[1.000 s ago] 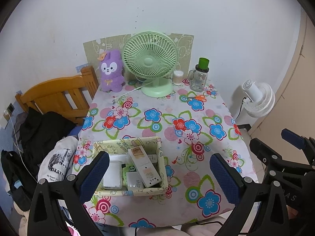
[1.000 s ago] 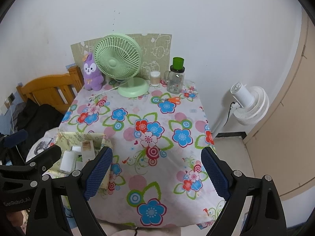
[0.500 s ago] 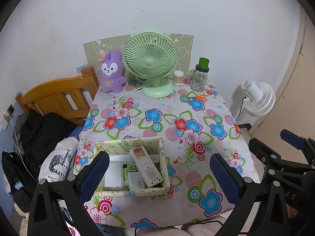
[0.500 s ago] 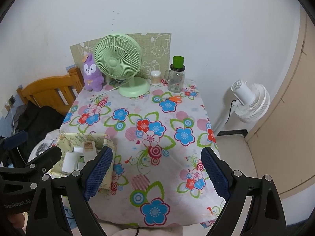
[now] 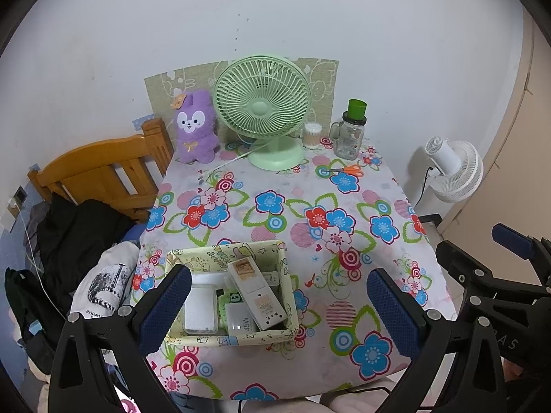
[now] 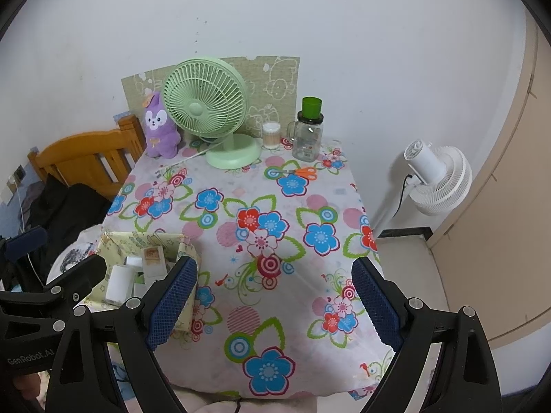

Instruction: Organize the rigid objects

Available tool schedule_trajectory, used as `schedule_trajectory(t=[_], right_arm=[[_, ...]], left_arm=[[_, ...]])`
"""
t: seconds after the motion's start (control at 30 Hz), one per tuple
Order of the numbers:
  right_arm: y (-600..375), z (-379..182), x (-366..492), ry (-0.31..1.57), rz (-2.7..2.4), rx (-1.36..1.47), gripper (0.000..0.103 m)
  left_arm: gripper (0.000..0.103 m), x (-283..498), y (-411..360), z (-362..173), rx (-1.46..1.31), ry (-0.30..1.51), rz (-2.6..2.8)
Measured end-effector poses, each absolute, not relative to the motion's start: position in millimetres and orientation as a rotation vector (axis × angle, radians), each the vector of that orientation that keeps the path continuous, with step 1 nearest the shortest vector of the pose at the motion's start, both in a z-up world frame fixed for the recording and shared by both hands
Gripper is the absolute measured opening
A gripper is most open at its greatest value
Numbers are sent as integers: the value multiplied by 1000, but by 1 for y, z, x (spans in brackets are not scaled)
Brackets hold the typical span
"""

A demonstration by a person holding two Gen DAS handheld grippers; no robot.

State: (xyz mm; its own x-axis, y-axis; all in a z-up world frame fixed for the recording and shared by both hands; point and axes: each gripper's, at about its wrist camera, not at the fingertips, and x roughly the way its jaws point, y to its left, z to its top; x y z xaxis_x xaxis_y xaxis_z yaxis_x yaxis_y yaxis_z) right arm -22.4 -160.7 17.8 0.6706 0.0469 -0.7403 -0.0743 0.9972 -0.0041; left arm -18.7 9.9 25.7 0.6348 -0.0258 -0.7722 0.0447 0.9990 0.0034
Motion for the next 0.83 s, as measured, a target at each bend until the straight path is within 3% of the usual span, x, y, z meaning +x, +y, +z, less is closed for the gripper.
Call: schedule_trajectory(t=[0.83], right_arm=[[-171,11,-5,863,72,-24,93]], left_arm=[[103,-4,0,22,28,914,-34]])
